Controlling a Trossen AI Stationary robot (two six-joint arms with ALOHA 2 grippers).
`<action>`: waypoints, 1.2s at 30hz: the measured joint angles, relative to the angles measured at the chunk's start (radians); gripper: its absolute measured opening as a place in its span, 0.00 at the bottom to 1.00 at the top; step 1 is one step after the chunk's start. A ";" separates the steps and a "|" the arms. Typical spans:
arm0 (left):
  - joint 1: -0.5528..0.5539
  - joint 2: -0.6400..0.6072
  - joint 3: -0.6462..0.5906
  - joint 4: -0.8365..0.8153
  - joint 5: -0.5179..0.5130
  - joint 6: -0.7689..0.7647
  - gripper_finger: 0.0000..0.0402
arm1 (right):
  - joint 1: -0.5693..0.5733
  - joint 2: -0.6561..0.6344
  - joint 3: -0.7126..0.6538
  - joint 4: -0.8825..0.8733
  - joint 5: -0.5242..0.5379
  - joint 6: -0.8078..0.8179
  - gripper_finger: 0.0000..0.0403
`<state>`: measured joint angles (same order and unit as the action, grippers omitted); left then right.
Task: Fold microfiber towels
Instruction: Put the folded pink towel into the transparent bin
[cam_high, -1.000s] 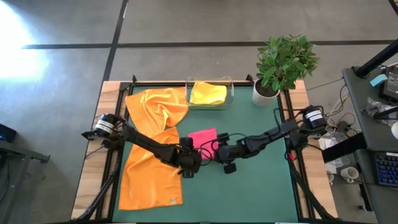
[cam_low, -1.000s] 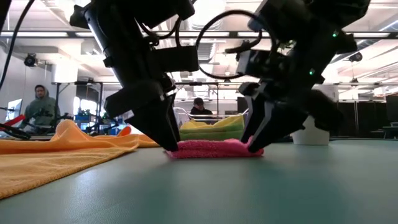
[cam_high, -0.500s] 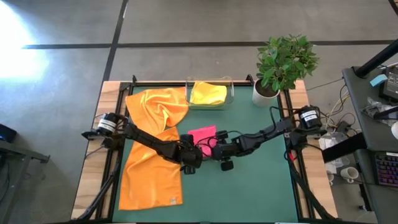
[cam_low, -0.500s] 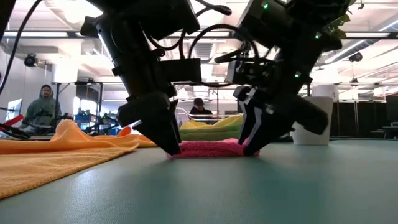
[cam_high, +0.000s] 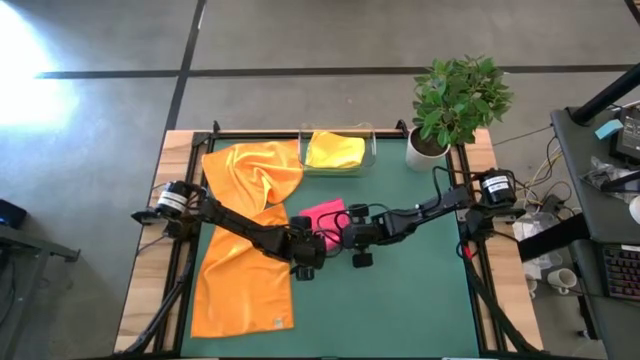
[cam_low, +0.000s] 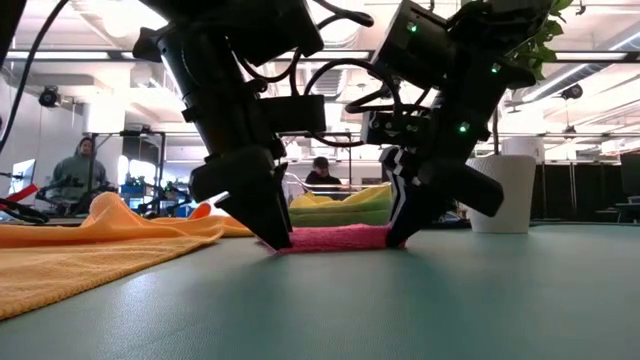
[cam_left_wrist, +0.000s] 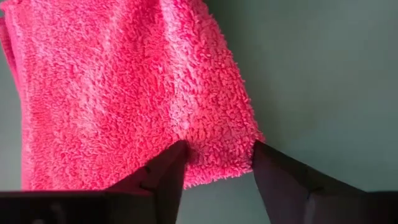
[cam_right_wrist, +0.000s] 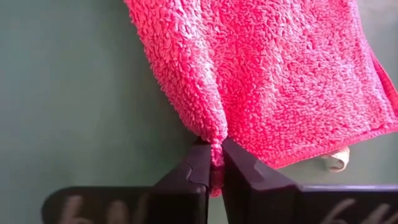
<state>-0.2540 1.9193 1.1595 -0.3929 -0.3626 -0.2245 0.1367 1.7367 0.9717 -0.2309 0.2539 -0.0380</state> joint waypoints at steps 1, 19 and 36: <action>0.001 0.000 0.000 0.001 0.004 0.000 0.38 | 0.000 0.000 0.000 0.000 0.000 0.002 0.03; 0.009 -0.048 0.055 -0.014 -0.009 0.082 0.01 | 0.005 -0.139 -0.003 -0.126 -0.018 0.129 0.02; 0.111 -0.288 0.117 -0.017 -0.076 0.231 0.00 | 0.011 -0.443 0.000 -0.158 0.040 0.276 0.02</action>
<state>-0.1429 1.6313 1.2762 -0.4095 -0.4385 0.0065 0.1477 1.2937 0.9712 -0.3889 0.2943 0.2382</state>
